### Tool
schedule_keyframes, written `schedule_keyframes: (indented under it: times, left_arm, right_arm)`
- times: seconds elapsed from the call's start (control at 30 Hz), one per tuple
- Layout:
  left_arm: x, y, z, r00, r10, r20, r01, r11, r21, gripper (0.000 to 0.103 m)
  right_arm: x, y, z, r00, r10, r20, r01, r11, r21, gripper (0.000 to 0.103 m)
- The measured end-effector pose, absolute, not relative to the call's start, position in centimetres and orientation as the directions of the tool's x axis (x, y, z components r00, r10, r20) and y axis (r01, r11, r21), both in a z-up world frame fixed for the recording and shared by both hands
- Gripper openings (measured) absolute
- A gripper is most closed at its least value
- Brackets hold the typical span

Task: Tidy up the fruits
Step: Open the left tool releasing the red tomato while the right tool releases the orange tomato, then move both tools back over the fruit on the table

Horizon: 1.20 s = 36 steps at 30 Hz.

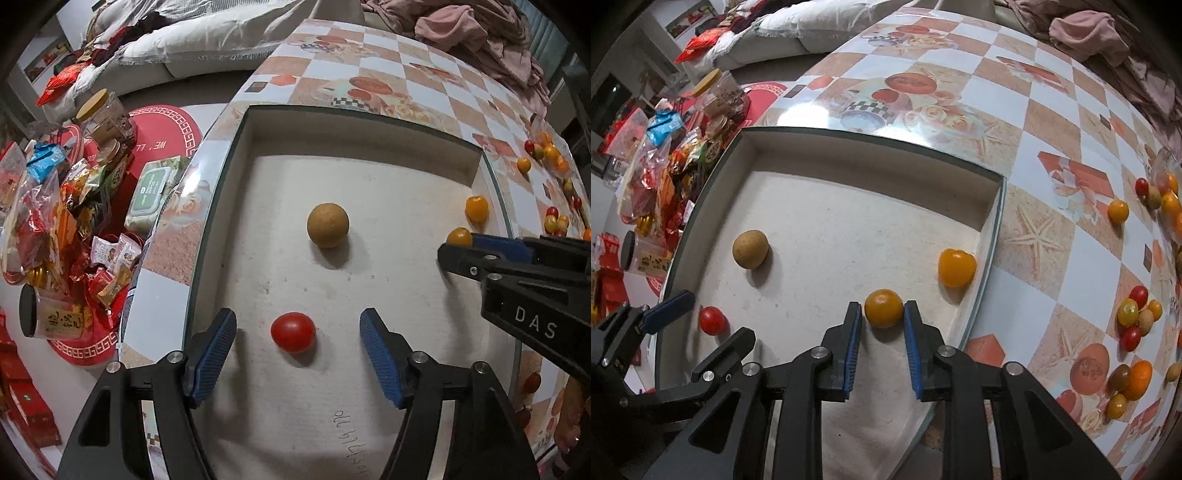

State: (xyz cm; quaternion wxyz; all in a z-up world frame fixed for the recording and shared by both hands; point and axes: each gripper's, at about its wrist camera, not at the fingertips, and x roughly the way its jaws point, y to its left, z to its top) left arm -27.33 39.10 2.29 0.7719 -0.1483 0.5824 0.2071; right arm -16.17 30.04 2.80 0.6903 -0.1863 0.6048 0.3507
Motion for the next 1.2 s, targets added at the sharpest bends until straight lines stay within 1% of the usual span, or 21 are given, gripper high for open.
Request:
schedule_keyframes:
  times: [0.03,0.07,0.1,0.13,0.2,0.23,0.3,0.37,0.57,0.73,1.07,1.2]
  left_arm:
    - [-27.4,39.1,2.3,0.234,0.146,-0.961,-0.492,0.870,0.012,0.071]
    - [-27.4,39.0,2.4,0.234,0.144,-0.961,-0.490,0.872,0.011,0.071]
    - [-27.4,38.9,2.5,0.236,0.146,-0.961,-0.489,0.872,0.013,0.071]
    - [-27.4,38.8,2.6,0.237,0.150,-0.960,-0.487,0.873,0.017,0.071]
    - [-27.4,38.6,2.8,0.236,0.155,-0.959,-0.481,0.876,0.023,0.071]
    - [-27.4,38.6,2.9,0.235,0.157,-0.959,-0.479,0.878,0.026,0.071]
    - [-27.3,38.4,3.0,0.233,0.157,-0.960,-0.474,0.880,0.029,0.071]
    - [-27.1,38.2,3.3,0.234,0.156,-0.960,-0.467,0.884,0.030,0.071]
    - [-26.0,36.3,4.6,0.261,0.145,-0.954,-0.426,0.905,0.021,0.071]
    - [-24.9,33.4,5.7,0.287,0.117,-0.951,-0.361,0.933,0.006,0.071]
    - [-23.6,25.7,7.8,0.325,0.012,-0.946,-0.209,0.976,-0.059,0.071]
    - [-23.3,22.2,7.5,0.308,-0.038,-0.951,-0.141,0.986,-0.085,0.071]
  right_arm:
    - [-16.1,30.1,2.8,0.017,0.261,-0.965,-0.710,0.683,0.172,0.034]
    - [-16.1,30.1,2.9,0.018,0.262,-0.965,-0.708,0.685,0.173,0.043]
    - [-16.1,30.1,3.0,0.017,0.271,-0.962,-0.706,0.685,0.181,0.047]
    - [-16.1,30.1,3.3,0.019,0.279,-0.960,-0.703,0.686,0.186,0.048]
    - [-16.1,30.0,3.8,0.024,0.294,-0.955,-0.699,0.689,0.194,0.056]
    - [-16.0,29.9,4.2,0.024,0.306,-0.952,-0.695,0.689,0.204,0.059]
    - [-15.8,29.5,5.1,0.040,0.326,-0.944,-0.686,0.696,0.211,0.073]
    - [-15.5,28.9,6.1,0.054,0.347,-0.937,-0.676,0.703,0.221,0.077]
    - [-14.9,25.9,7.5,0.083,0.354,-0.931,-0.633,0.741,0.225,0.078]
    - [-14.1,20.9,7.8,0.107,0.327,-0.939,-0.568,0.795,0.213,0.078]
    - [-12.5,9.4,6.4,0.128,0.215,-0.968,-0.371,0.916,0.155,0.078]
    - [-12.6,6.9,5.8,0.122,0.196,-0.973,-0.341,0.929,0.144,0.078]
